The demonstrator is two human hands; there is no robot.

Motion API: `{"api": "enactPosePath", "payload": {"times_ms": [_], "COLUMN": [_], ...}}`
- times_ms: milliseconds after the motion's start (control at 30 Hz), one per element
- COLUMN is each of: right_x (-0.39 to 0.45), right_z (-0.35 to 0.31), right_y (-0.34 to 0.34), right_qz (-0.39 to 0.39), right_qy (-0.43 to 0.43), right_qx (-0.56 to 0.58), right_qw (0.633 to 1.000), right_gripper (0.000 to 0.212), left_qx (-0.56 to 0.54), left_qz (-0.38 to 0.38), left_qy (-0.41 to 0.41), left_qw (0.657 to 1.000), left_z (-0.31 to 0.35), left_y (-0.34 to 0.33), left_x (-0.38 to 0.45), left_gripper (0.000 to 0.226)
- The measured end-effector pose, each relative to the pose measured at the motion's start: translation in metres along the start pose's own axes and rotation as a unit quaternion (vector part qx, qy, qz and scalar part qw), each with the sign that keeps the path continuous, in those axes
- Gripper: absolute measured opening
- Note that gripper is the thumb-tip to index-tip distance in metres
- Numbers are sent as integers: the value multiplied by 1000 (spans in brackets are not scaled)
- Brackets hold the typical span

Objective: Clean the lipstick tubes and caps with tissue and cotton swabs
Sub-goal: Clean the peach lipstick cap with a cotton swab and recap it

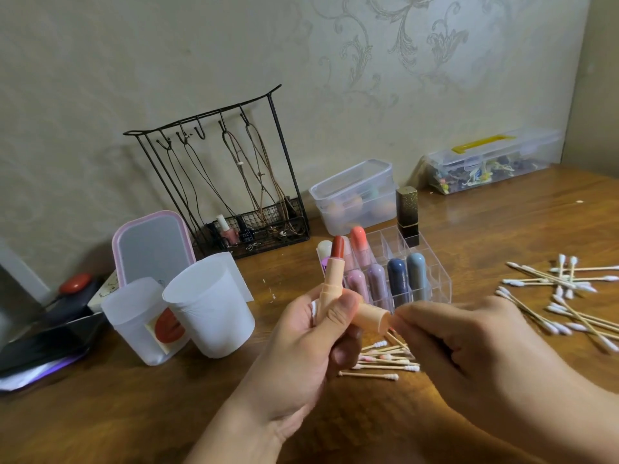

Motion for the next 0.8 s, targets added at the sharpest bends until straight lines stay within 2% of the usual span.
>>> {"api": "enactPosePath", "payload": {"times_ms": [67,167,233,300,367,500,567,667,800], "right_x": [-2,0,3,3,3,4,5,6,9], "right_z": [-1,2,4,4,5,16,20,18,9], "right_y": [-4,2,9,17,22,24,16,2,8], "right_qz": [-27,-44,-15,12,29,43,-6,-127,-189], "right_qy": [26,29,25,33,35,-54,-106,-141,-205], "right_qx": [14,57,92,124,133,56,-20,-117,-169], "right_qw": [999,997,995,992,990,996,994,975,945], "right_gripper": [28,30,26,27,28,22,23,22,34], "left_qx": [-6,-78,-134,-200,-254,-318,-320,-310,-288], "left_qz": [4,3,-43,-111,-147,-176,-186,-195,-205], "left_qy": [4,3,-9,-21,-26,-16,-16,-19,-23], "left_qw": [1000,997,990,973,956,931,929,930,935], "left_z": [-2,-3,-2,0,4,6,6,4,3], "left_y": [2,7,9,12,15,17,17,18,19], "left_x": [1,1,4,7,8,7,7,7,7], "left_gripper": [43,30,27,26,23,22,24,26,28]}}
Point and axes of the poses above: each hand's wrist, its own x-axis towards the middle knuckle, its own y-axis out of the back of the hand, z = x × y, the point moved 2 cm from there along x, towards the middle knuckle, and after that the axes turned 10 degrees about -z, right-handed, at the moved point
